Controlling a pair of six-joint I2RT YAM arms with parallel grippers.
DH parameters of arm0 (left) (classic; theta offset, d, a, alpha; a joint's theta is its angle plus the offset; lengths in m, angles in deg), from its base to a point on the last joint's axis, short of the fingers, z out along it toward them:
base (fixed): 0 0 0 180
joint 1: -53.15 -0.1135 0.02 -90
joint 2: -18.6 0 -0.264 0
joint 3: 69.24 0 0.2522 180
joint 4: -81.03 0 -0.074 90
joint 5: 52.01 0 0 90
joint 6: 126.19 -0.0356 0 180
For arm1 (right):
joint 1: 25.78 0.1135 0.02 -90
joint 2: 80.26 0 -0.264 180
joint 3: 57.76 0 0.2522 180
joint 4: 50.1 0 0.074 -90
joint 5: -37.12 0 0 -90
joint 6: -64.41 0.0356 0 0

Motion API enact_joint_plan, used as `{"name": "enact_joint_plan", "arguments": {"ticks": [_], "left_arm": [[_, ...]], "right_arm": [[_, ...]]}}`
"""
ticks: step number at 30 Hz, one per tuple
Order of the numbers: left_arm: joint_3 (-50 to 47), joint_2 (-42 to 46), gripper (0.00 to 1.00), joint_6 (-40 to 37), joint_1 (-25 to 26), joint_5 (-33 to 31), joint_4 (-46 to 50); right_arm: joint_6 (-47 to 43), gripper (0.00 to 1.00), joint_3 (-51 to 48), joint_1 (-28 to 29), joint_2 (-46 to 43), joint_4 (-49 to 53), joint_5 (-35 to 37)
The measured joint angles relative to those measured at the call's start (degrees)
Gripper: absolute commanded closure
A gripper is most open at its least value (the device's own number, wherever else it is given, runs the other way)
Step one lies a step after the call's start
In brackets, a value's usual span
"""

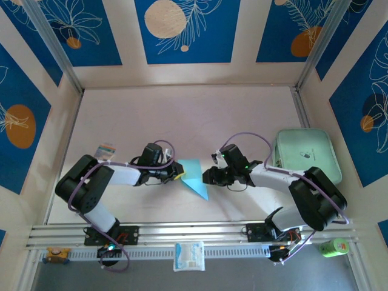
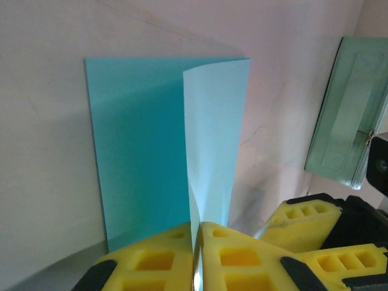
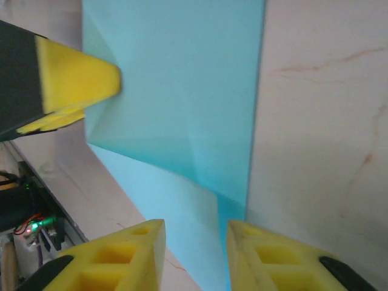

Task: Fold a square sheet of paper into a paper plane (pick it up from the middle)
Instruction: Fourth fold the wing at the center of the table.

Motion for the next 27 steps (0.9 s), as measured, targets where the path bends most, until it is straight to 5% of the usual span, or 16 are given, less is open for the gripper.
{"name": "enact_joint_plan", "arguments": {"ticks": [12, 19, 27], "left_arm": [[-1.81, 9.49, 0.88, 0.59, 0.0, -7.17, 4.15], [-1.44, 7.78, 0.79, -0.33, 0.0, -6.1, 5.7], [-0.17, 6.16, 0.8, -0.5, 0.0, -3.54, 5.64]], "right_arm": [[-4.2, 0.62, 0.07, 8.35, -7.82, 3.3, 12.61], [-16.74, 0.62, -2.86, 22.45, -7.78, -6.78, 27.39], [-29.09, 0.62, -4.55, 26.71, -4.68, -12.31, 36.2]]}}
